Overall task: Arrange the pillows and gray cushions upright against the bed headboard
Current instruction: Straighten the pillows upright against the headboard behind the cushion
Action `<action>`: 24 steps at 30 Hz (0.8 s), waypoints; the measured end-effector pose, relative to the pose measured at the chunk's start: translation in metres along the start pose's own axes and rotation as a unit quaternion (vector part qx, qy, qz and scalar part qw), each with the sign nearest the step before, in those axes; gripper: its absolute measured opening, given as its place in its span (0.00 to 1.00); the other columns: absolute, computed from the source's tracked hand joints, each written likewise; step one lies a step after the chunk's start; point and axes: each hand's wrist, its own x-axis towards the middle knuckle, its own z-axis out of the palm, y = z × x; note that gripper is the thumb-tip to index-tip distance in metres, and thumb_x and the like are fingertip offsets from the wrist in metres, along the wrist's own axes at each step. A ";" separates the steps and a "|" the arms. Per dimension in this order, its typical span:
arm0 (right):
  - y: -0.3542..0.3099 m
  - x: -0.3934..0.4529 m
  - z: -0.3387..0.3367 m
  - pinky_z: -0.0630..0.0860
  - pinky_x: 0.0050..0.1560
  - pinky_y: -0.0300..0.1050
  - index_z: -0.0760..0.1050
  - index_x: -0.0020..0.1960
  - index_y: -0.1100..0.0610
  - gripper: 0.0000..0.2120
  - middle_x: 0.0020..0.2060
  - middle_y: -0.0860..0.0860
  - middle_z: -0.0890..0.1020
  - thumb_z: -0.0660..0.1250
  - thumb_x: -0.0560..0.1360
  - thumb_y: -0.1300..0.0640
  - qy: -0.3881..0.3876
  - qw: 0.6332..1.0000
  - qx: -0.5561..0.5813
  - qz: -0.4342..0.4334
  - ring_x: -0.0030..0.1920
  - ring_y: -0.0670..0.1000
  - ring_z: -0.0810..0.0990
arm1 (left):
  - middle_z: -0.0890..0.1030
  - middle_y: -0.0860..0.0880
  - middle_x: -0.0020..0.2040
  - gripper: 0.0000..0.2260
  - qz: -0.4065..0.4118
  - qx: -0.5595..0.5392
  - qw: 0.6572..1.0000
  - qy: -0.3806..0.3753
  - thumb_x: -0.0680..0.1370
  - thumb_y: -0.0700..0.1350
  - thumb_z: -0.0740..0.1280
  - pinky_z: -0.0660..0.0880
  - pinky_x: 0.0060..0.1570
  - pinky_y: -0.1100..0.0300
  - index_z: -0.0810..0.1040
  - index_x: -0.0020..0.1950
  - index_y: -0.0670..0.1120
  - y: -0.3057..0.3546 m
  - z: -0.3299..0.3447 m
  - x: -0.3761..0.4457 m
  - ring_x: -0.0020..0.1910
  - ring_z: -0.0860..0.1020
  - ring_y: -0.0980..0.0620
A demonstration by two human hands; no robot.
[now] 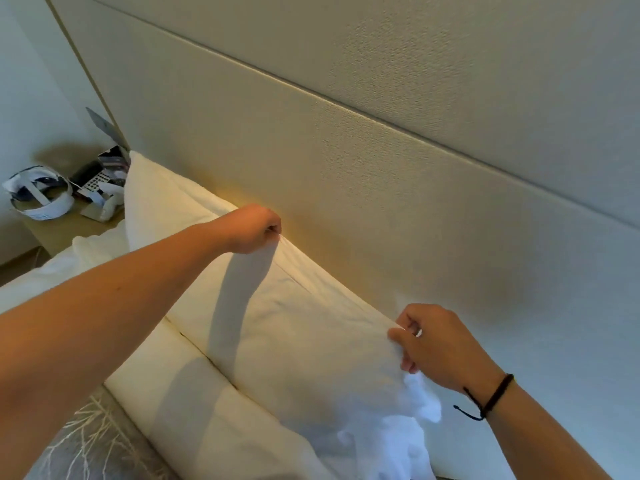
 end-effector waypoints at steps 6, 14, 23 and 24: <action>0.012 -0.008 0.020 0.76 0.32 0.52 0.70 0.33 0.54 0.13 0.27 0.49 0.78 0.62 0.76 0.61 0.248 0.968 -0.029 -0.027 0.31 0.51 0.77 | 0.83 0.44 0.50 0.09 -0.055 -0.021 0.991 0.123 0.82 0.42 0.62 0.72 0.45 0.58 0.82 0.54 0.44 0.003 0.008 -0.009 0.44 0.76 0.50; 0.048 -0.001 0.072 0.49 0.21 0.38 0.72 0.40 0.58 0.13 0.35 0.51 0.69 0.71 0.65 0.73 0.180 0.955 -0.223 -0.081 0.20 0.52 0.58 | 0.81 0.45 0.47 0.11 -0.103 -0.013 0.981 0.164 0.82 0.43 0.59 0.77 0.46 0.53 0.81 0.51 0.45 0.013 0.032 -0.006 0.43 0.78 0.45; 0.056 0.016 0.076 0.62 0.27 0.37 0.75 0.50 0.51 0.06 0.52 0.48 0.72 0.62 0.77 0.58 0.134 0.954 -0.267 0.002 0.24 0.47 0.67 | 0.77 0.47 0.45 0.05 -0.102 0.057 0.988 0.098 0.76 0.45 0.64 0.71 0.41 0.57 0.78 0.48 0.45 0.009 0.050 0.004 0.45 0.79 0.42; 0.048 0.016 0.075 0.64 0.27 0.38 0.77 0.50 0.51 0.04 0.52 0.48 0.75 0.65 0.77 0.55 0.143 0.958 -0.248 -0.018 0.23 0.48 0.70 | 0.78 0.46 0.49 0.08 -0.096 0.056 0.990 0.090 0.77 0.47 0.65 0.72 0.42 0.56 0.79 0.52 0.45 0.003 0.051 0.004 0.47 0.79 0.42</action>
